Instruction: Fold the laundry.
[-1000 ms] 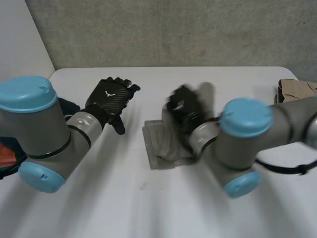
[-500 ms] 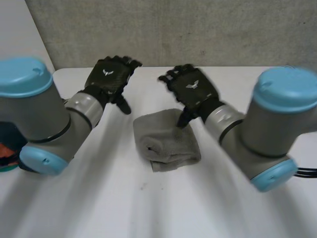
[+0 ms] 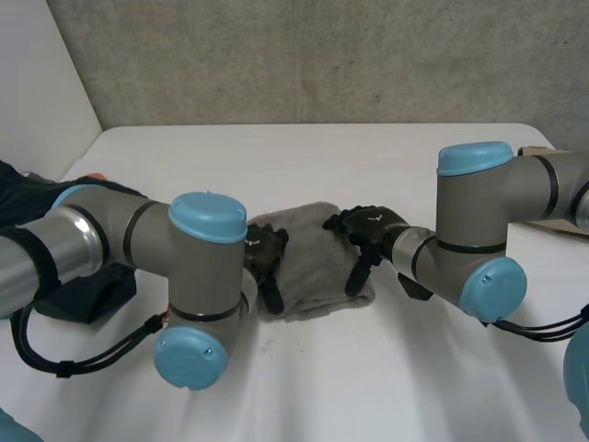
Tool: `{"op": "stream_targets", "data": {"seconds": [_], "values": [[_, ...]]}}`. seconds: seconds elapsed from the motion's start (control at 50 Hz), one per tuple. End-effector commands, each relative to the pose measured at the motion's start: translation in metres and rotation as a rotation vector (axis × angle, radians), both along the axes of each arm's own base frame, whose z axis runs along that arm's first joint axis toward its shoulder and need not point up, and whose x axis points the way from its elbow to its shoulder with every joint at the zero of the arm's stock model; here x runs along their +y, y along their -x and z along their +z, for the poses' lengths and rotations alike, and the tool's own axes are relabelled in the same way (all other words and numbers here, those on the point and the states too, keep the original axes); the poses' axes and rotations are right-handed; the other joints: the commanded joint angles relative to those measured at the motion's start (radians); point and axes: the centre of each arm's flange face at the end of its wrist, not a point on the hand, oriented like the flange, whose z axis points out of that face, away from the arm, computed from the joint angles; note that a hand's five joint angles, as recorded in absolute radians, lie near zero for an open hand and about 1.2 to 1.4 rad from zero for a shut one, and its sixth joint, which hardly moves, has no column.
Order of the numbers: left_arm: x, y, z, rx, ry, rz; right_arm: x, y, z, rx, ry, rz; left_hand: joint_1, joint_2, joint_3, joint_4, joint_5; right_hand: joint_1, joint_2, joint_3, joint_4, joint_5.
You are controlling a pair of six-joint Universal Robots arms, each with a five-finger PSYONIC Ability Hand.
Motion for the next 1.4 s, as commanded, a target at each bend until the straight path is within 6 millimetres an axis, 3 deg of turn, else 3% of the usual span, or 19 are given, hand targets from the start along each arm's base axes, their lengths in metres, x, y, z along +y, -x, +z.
{"op": "stream_targets", "data": {"seconds": [0.02, 0.08, 0.12, 0.14, 0.2, 0.26, 0.4, 0.48, 0.62, 0.92, 1.0, 1.06, 1.08, 1.1, 1.2, 1.26, 1.3, 1.32, 1.4], "values": [[0.000, -0.002, 0.003, -0.080, 0.036, -0.063, -0.002, 0.005, 0.023, 0.122, 0.167, 0.004, 0.002, -0.017, -0.029, -0.014, -0.029, -0.051, -0.037, -0.040, -0.042, -0.048], [-0.007, -0.001, 0.034, -0.088, 0.129, -0.086, 0.001, 0.009, 0.034, 0.173, 0.240, 0.011, -0.004, -0.023, -0.034, -0.020, -0.035, -0.051, -0.037, -0.040, -0.042, -0.048], [-0.014, -0.006, 0.074, -0.054, 0.223, -0.076, 0.008, 0.008, 0.035, 0.189, 0.268, 0.025, -0.004, -0.023, -0.034, -0.020, -0.035, -0.051, -0.037, -0.040, -0.042, -0.048], [-0.016, -0.007, 0.084, -0.039, 0.248, -0.077, 0.011, 0.007, 0.035, 0.188, 0.281, 0.029, -0.004, -0.023, -0.034, -0.020, -0.035, -0.051, -0.037, -0.040, -0.042, -0.048], [-0.018, -0.005, 0.118, 0.036, 0.319, -0.126, 0.033, -0.002, 0.040, 0.164, 0.349, 0.068, -0.004, -0.023, -0.034, -0.020, -0.035, -0.051, -0.037, -0.040, -0.042, -0.048], [-0.015, 0.003, 0.138, 0.103, 0.359, -0.233, 0.058, -0.012, 0.036, 0.135, 0.391, 0.113, -0.004, -0.023, -0.034, -0.020, -0.035, -0.051, -0.037, -0.040, -0.042, -0.048], [-0.006, 0.016, 0.148, 0.191, 0.339, -0.436, 0.080, -0.009, 0.004, 0.150, 0.374, 0.147, 0.011, -0.008, -0.020, -0.005, -0.021, -0.051, -0.037, -0.040, -0.042, -0.048], [-0.006, 0.015, 0.149, 0.272, 0.260, -0.502, 0.079, -0.009, -0.017, 0.166, 0.363, 0.145, 0.017, -0.002, -0.014, 0.000, -0.015, -0.051, -0.037, -0.040, -0.042, -0.048], [-0.012, 0.013, 0.145, 0.335, 0.191, -0.517, 0.067, -0.017, -0.033, 0.137, 0.420, 0.132, 0.020, 0.001, -0.011, 0.003, -0.012, -0.051, -0.037, -0.040, -0.042, -0.048], [-0.012, 0.013, 0.140, 0.331, 0.177, -0.515, 0.050, -0.030, -0.032, 0.123, 0.510, 0.147, 0.011, -0.008, -0.020, -0.005, -0.021, 0.041, 0.055, 0.053, 0.050, 0.044], [-0.011, 0.013, 0.139, 0.330, 0.176, -0.517, 0.048, -0.032, -0.032, 0.119, 0.517, 0.144, 0.008, -0.011, -0.023, -0.008, -0.024, 0.211, 0.225, 0.223, 0.220, 0.214], [-0.011, 0.013, 0.138, 0.329, 0.173, -0.515, 0.045, -0.035, -0.030, 0.108, 0.528, 0.143, 0.008, -0.011, -0.023, -0.008, -0.024, 0.583, 0.597, 0.595, 0.592, 0.586], [-0.011, 0.013, 0.138, 0.329, 0.173, -0.515, 0.043, -0.037, -0.028, 0.095, 0.542, 0.141, 0.008, -0.011, -0.023, -0.008, -0.024, 0.991, 1.006, 1.003, 1.001, 0.994], [-0.011, 0.013, 0.138, 0.329, 0.173, -0.515, 0.041, -0.038, -0.026, 0.088, 0.549, 0.140, 0.008, -0.011, -0.023, -0.008, -0.024, 1.169, 1.183, 1.180, 1.178, 1.172], [-0.012, 0.012, 0.145, 0.338, 0.188, -0.513, 0.024, -0.044, 0.005, -0.004, 0.653, 0.084, 0.005, -0.014, -0.026, -0.011, -0.026, 1.171, 1.185, 1.182, 1.180, 1.173], [-0.014, 0.010, 0.147, 0.339, 0.195, -0.506, -0.004, -0.037, 0.053, -0.113, 0.761, -0.002, 0.005, -0.014, -0.026, -0.011, -0.026, 1.171, 1.185, 1.182, 1.180, 1.173], [-0.017, 0.008, 0.150, 0.342, 0.206, -0.499, -0.027, -0.022, 0.075, -0.155, 0.804, -0.069, 0.008, -0.011, -0.023, -0.008, -0.024, 1.171, 1.185, 1.182, 1.180, 1.173], [-0.017, 0.008, 0.150, 0.342, 0.206, -0.499, -0.049, -0.004, 0.093, -0.183, 0.843, -0.133, 0.008, -0.011, -0.023, -0.008, -0.024, 1.171, 1.185, 1.182, 1.180, 1.173], [-0.016, 0.005, 0.163, 0.352, 0.240, -0.497, -0.090, 0.035, 0.133, -0.223, 0.938, -0.248, 0.008, -0.011, -0.023, -0.008, -0.024, 1.171, 1.185, 1.182, 1.180, 1.173]]}}
